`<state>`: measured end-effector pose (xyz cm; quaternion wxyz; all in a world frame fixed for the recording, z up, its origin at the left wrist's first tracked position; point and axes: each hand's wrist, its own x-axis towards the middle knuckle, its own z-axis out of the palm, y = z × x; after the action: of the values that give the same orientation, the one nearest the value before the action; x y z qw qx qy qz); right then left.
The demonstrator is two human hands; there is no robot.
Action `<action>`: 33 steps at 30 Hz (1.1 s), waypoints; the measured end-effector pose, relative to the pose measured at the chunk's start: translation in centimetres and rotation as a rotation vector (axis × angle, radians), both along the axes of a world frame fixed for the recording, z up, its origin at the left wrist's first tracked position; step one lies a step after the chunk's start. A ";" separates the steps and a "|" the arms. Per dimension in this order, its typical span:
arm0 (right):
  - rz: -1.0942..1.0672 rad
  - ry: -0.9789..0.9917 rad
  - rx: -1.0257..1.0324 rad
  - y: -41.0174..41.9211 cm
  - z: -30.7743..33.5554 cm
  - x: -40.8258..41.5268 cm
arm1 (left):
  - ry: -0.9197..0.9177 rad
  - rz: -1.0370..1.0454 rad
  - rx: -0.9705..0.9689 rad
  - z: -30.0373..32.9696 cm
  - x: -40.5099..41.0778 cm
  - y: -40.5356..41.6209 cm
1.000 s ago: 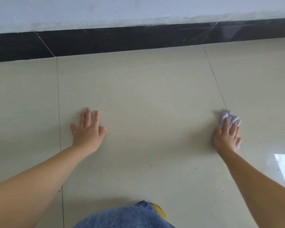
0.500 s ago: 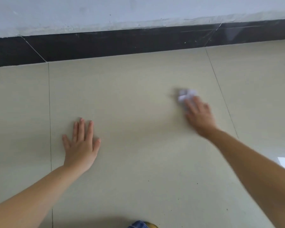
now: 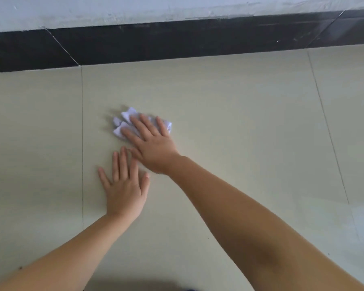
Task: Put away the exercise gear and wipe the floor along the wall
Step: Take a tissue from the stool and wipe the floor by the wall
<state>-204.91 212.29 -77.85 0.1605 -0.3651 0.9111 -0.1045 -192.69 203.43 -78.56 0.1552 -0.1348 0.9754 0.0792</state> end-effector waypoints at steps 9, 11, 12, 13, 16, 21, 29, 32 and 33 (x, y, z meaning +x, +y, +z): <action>-0.920 -0.003 0.131 26.2 2.0 -11.6 | -0.004 -0.013 0.125 2.4 -5.5 3.6; -1.156 -0.066 0.199 25.7 2.2 -12.4 | -0.063 -0.019 0.170 2.8 -8.3 5.3; -1.208 -0.040 0.216 23.6 1.9 -12.5 | -0.111 0.030 0.209 2.9 -9.4 6.0; -1.179 0.020 0.213 20.9 1.4 -12.4 | -0.154 0.082 0.244 2.8 -9.9 6.5; -0.632 0.092 0.143 11.2 0.1 -10.8 | -0.180 0.106 0.244 2.1 -10.1 7.0; 0.067 -0.085 0.107 4.9 1.5 -10.1 | -0.272 0.103 0.211 2.2 -10.4 6.8; -0.600 0.026 0.189 31.2 1.1 -16.2 | -0.333 0.086 0.203 2.8 -10.5 6.7; -1.090 -0.081 0.222 35.9 1.6 -16.3 | -0.339 0.087 0.201 2.6 -10.5 6.8; -1.201 -0.085 0.212 35.2 1.4 -16.4 | -0.345 0.091 0.198 2.6 -10.6 6.9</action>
<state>-221.26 247.48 -76.46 0.1452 0.2349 0.9559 -0.0999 -203.28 210.30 -75.95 0.3286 -0.1747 0.9148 0.1572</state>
